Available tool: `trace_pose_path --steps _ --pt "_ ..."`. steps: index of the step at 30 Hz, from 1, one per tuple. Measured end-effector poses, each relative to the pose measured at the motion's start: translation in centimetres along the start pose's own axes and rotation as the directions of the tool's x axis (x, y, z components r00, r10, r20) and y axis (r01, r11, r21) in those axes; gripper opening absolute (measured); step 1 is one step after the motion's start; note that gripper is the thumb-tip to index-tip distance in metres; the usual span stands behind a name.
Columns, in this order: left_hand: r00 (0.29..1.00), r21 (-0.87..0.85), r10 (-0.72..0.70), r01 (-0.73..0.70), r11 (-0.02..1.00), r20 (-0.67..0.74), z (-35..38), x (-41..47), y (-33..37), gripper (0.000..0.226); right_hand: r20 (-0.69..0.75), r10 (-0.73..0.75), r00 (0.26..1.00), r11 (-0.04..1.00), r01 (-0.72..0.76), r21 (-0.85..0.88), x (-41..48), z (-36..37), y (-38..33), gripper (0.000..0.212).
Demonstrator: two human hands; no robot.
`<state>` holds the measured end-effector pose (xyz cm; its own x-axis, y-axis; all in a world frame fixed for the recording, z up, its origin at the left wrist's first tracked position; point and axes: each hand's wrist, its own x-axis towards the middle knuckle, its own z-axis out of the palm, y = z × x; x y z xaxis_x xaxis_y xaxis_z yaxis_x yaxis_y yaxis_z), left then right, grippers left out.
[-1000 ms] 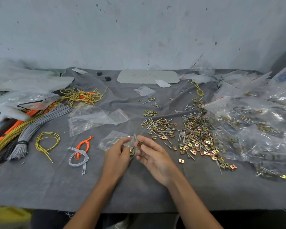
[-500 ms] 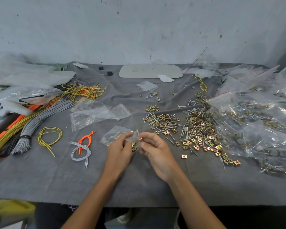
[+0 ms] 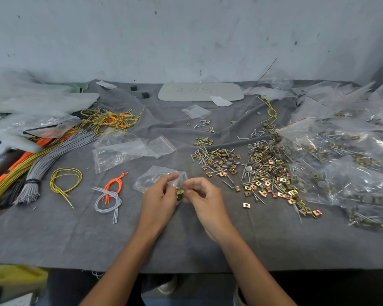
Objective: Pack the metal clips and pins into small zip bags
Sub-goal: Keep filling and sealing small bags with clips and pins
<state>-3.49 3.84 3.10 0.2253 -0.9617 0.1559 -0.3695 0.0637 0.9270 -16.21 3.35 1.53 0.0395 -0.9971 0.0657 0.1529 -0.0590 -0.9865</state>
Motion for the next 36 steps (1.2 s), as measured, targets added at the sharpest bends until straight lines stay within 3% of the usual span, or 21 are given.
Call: trace_pose_path --steps 5,10,18,25,29,31,34,36 --pt "1.0 0.002 -0.01 0.01 1.0 0.0 0.0 0.0 -0.1 0.052 -0.073 -0.027 0.997 0.999 0.025 -0.03 0.0 0.1 0.1 0.031" --pt "1.0 -0.006 -0.017 0.017 1.0 -0.005 0.0 0.0 -0.1 0.052 -0.132 -0.195 0.972 0.901 0.124 -0.416 -1.0 -0.1 0.1 0.026" --pt "1.0 0.055 0.023 -0.024 0.998 0.014 0.1 0.0 -0.2 0.05 0.112 -0.207 0.972 0.715 0.228 -0.661 -1.8 0.6 -0.3 0.035" --pt "0.995 0.094 0.079 -0.074 0.993 -0.058 0.2 -0.1 -0.5 0.043 0.213 -0.15 0.965 0.595 0.26 -0.761 -1.9 1.1 -0.2 0.039" --pt "0.994 0.102 0.075 -0.066 0.993 -0.084 0.0 0.0 -0.7 0.045 0.258 -0.192 0.947 0.511 0.321 -0.797 -1.8 1.3 -0.1 0.042" --pt "0.994 0.09 0.066 -0.057 0.994 -0.093 0.0 0.2 -0.7 0.047 0.268 -0.213 0.94 0.526 0.341 -0.779 -1.7 1.3 -0.1 0.048" --pt "0.996 0.089 0.048 -0.042 0.995 -0.069 -0.1 0.3 -0.7 0.047 0.167 -0.26 0.951 0.667 0.302 -0.681 -1.5 0.6 -0.3 0.05" --pt "0.998 0.083 0.039 -0.035 0.996 -0.043 0.0 0.3 -0.8 0.046 0.068 -0.299 0.952 0.591 0.241 -0.77 -0.8 -1.0 -0.6 0.047"
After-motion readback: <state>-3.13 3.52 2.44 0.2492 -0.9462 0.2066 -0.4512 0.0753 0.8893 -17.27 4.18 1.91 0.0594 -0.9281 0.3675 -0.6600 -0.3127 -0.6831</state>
